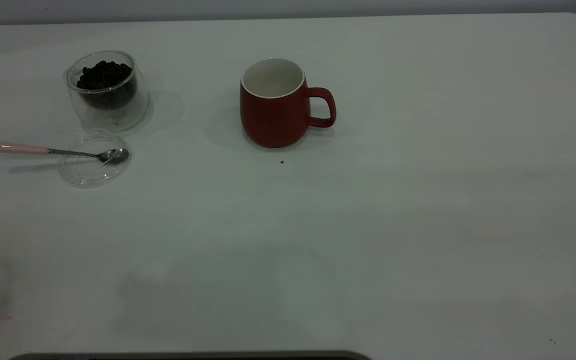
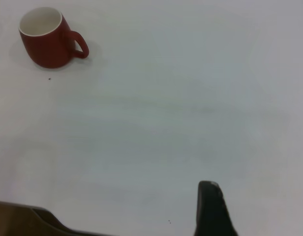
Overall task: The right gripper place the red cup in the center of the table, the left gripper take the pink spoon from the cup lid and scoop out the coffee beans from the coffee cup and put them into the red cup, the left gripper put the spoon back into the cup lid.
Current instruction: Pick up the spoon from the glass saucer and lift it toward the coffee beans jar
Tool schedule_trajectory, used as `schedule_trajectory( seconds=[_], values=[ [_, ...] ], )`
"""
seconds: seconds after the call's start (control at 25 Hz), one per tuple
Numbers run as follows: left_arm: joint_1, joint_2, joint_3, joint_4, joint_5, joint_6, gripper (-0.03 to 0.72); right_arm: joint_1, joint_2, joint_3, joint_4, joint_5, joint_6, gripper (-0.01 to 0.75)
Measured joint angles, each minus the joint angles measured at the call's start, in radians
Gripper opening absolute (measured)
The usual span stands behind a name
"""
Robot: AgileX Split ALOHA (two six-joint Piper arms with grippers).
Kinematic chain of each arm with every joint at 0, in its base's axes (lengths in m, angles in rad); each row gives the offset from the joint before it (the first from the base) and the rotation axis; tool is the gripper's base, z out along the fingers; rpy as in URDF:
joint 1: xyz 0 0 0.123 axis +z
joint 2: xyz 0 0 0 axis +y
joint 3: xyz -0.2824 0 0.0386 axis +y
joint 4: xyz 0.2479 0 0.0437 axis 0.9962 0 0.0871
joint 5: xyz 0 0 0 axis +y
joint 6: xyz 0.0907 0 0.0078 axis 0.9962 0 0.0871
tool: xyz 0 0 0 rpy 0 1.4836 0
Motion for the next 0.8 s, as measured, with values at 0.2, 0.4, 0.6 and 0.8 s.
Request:
schedule_trajectory(
  seconds=[0.2,0.4,0.6,0.8],
  values=[
    [0.137,0.274,-0.045,0.045,-0.107,-0.089,0.532,0.0,0.0,0.0,0.0,0.001,0.0,0.506],
    [0.221,0.503,-0.139,-0.021,-0.162,-0.016,0.532,0.0,0.0,0.0,0.0,0.001,0.0,0.506],
    [0.313,0.728,-0.319,-0.125,-0.159,0.127,0.532,0.0,0.0,0.0,0.0,0.001,0.0,0.506],
    [0.431,0.935,-0.54,-0.328,-0.087,0.453,0.532,0.0,0.0,0.0,0.0,0.001,0.0,0.506]
  ],
)
